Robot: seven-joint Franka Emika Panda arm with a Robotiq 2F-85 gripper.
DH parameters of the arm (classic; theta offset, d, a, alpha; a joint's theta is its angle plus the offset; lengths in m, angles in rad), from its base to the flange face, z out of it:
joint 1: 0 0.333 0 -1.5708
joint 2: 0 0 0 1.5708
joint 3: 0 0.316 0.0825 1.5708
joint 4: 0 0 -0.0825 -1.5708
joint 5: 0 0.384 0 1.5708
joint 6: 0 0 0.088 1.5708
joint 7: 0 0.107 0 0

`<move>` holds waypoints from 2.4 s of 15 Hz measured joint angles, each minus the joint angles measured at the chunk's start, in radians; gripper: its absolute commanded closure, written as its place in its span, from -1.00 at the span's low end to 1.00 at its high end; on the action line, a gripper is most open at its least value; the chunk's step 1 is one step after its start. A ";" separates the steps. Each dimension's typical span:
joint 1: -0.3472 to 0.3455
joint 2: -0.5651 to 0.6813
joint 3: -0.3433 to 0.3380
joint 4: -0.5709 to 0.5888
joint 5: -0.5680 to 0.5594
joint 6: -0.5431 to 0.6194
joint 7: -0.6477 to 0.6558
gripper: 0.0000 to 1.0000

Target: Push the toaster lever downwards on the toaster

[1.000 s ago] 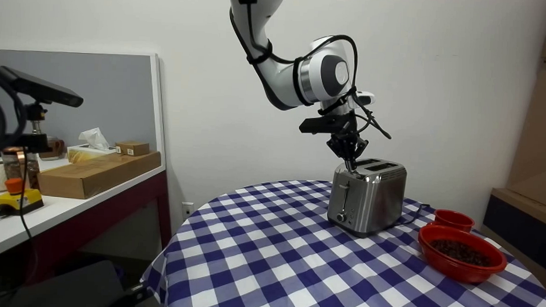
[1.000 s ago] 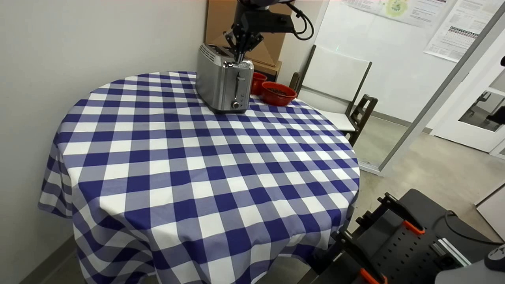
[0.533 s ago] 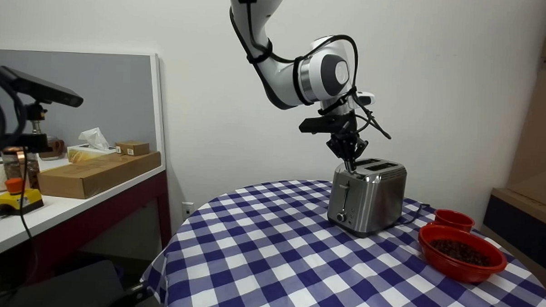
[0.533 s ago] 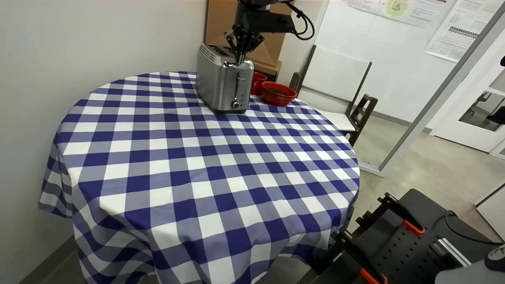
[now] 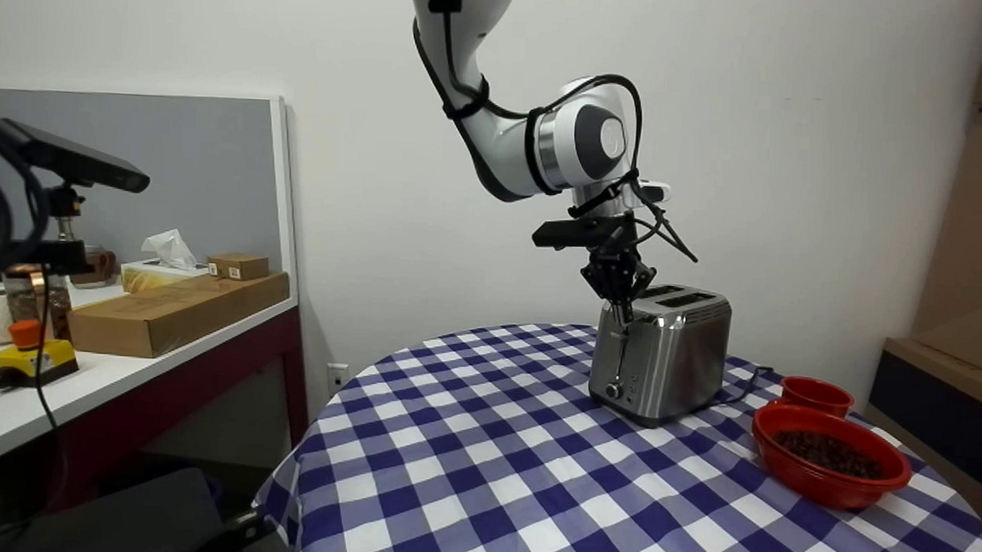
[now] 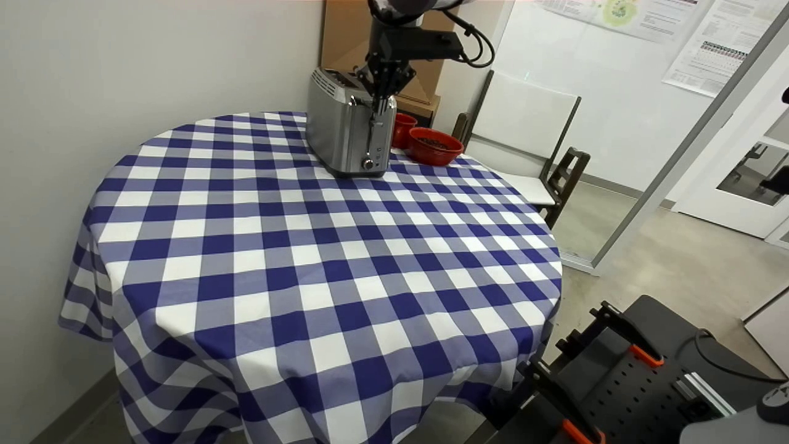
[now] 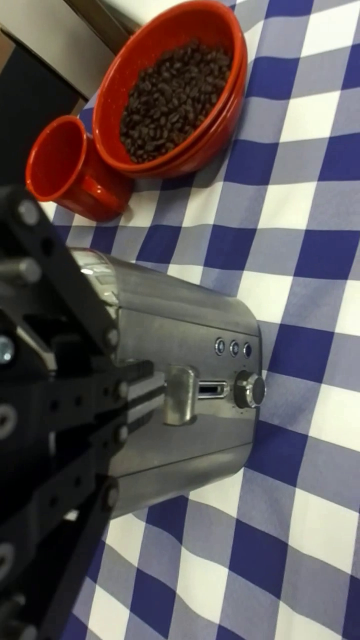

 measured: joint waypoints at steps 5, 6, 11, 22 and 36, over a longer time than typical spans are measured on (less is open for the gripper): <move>0.001 0.042 -0.005 -0.002 -0.001 0.054 0.004 0.99; 0.002 0.048 -0.006 -0.003 -0.001 0.060 0.004 0.99; 0.004 0.077 -0.008 -0.003 -0.001 0.082 0.004 0.99; 0.005 0.126 -0.019 -0.005 0.023 0.104 0.024 0.99; -0.041 -0.052 0.045 0.007 0.241 -0.064 0.005 -1.00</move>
